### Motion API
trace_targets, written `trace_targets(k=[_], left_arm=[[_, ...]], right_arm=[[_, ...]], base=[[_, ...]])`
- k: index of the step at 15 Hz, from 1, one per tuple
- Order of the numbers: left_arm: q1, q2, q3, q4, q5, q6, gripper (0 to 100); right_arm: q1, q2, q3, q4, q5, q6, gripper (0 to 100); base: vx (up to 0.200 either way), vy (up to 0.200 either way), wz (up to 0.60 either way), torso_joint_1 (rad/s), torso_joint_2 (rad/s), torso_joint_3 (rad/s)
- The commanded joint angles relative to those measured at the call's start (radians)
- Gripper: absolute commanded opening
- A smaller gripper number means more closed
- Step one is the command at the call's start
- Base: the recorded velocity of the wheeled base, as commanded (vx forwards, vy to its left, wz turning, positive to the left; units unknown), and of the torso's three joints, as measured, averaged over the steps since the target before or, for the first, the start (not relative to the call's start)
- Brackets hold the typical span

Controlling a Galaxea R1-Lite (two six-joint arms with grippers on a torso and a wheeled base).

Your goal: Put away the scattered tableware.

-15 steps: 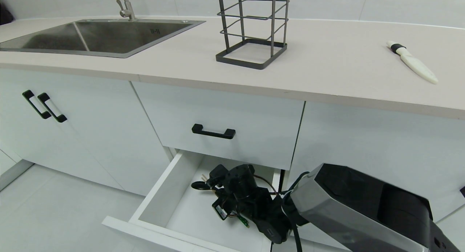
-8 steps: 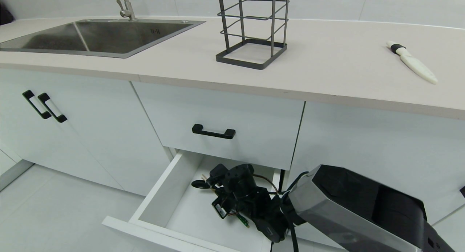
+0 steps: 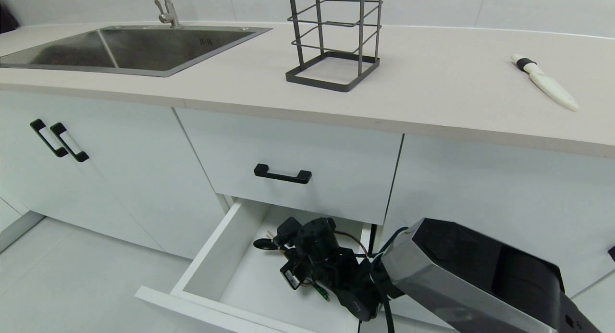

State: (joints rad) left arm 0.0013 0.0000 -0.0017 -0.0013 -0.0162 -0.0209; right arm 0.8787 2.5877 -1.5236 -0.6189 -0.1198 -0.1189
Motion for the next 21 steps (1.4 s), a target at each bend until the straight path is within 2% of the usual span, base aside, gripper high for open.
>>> trace_targets(k=[1, 5, 6, 12, 21], left_arm=[[0.0, 0.0, 0.0, 0.001, 0.001, -0.001, 100], [0.0, 0.0, 0.0, 0.0, 0.001, -0.001, 100], [0.0, 0.0, 0.0, 0.0, 0.001, -0.001, 100], [0.0, 0.0, 0.0, 0.0, 0.001, -0.001, 100], [0.0, 0.0, 0.0, 0.0, 0.001, -0.001, 100]], right_arm=[[0.0, 0.011, 0.0, 0.001, 0.0, -0.001, 0], [0.0, 0.019, 0.0, 0.001, 0.0, -0.002, 0], [0.0, 0.017, -0.001, 0.001, 0.0, -0.007, 100], [0.014, -0.055, -0.009, 0.019, 0.0, -0.002, 100], [0.091, -0.224, 0.082, 0.021, -0.008, 0.001, 100]], base=[[0.0, 0.0, 0.0, 0.0, 0.0, 0.0], [0.0, 0.0, 0.0, 0.0, 0.0, 0.0], [0.0, 0.0, 0.0, 0.0, 0.0, 0.0], [0.0, 0.0, 0.0, 0.0, 0.0, 0.0], [0.0, 0.0, 0.0, 0.0, 0.0, 0.0]])
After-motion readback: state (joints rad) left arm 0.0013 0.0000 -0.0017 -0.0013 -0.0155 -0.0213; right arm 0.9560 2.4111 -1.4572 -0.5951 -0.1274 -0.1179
